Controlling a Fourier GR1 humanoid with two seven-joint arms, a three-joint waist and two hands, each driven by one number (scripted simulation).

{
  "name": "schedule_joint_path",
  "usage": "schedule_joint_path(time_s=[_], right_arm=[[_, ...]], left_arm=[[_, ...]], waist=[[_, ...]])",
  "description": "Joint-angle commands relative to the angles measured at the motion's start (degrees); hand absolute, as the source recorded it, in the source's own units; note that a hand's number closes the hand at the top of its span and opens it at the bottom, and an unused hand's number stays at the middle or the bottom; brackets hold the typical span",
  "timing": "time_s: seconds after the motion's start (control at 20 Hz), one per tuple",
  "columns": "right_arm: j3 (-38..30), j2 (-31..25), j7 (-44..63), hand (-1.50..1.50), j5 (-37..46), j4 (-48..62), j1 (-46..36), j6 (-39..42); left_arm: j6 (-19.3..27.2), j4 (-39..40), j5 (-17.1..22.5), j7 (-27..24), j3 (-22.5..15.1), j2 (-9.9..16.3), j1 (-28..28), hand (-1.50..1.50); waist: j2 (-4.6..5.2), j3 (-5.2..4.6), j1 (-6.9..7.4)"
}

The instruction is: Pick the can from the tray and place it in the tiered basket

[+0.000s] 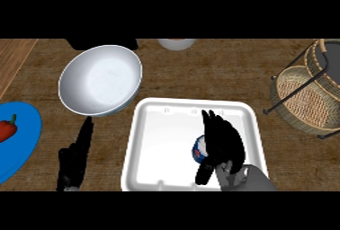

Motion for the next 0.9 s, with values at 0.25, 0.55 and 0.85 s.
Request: schedule_joint_path(time_s=[0.25, 0.55, 0.85], right_arm=[[-1.4, 3.1, 6.1, -1.5, 3.4, 3.9, 3.6, 3.0], [-3.6, 4.7, 1.6, 1.5, 5.8, 5.9, 3.8, 3.1], [-2.1, 5.5, -4.9, 1.5, 9.0, 10.3, 2.3, 1.9]], left_arm=[[0.2, -3.1, -0.7, 4.4, 0.0, -0.3, 0.8, 0.0], [-1.1, -2.4, -1.3, 1.2, 0.3, -0.8, 3.8, 0.0], [-3.2, 1.6, -1.2, 0.9, 2.4, -2.0, 0.0, 0.0]], waist=[[0.13, -0.13, 0.13], [0.16, -0.14, 0.3], [0.24, -0.14, 0.26]])
